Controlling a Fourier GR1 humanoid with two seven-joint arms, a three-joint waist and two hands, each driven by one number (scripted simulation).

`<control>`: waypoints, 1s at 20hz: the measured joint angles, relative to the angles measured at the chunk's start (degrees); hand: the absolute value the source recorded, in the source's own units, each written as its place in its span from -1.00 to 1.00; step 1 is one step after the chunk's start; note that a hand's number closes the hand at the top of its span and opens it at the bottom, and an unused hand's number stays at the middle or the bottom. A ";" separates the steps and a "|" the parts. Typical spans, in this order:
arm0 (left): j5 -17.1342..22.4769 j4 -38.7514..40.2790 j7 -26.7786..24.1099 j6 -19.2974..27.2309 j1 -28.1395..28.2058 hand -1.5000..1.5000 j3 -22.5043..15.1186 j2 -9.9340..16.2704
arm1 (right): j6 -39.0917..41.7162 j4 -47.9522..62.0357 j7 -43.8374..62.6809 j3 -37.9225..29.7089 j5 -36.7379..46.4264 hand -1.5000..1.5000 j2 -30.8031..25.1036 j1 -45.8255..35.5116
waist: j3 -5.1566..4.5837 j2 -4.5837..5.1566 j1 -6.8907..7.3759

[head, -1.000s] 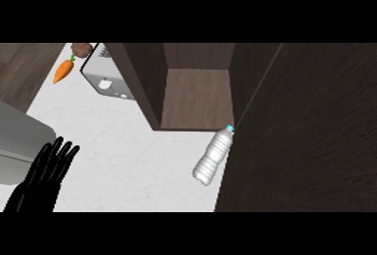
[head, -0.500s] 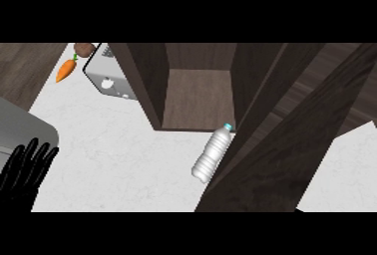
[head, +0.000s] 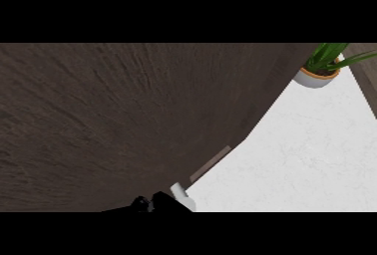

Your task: Pick up the bottled water, place it into the cabinet and close the cabinet

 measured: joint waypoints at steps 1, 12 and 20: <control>0.39 -0.22 0.10 -0.35 0.41 -1.00 0.66 0.34 | -2.56 1.87 -0.55 0.23 -0.83 1.00 0.42 -2.26 | 0.01 0.10 0.10; 2.82 -5.41 3.29 -1.24 3.67 -1.00 6.15 2.44 | -4.34 21.08 -8.87 -5.86 -20.70 1.00 1.56 -18.75 | 0.30 0.80 0.26; 2.64 -7.18 4.10 -2.31 6.70 -1.00 8.67 1.54 | 15.63 29.70 -10.63 -10.91 -30.43 1.00 1.94 -19.36 | 0.23 0.19 -0.59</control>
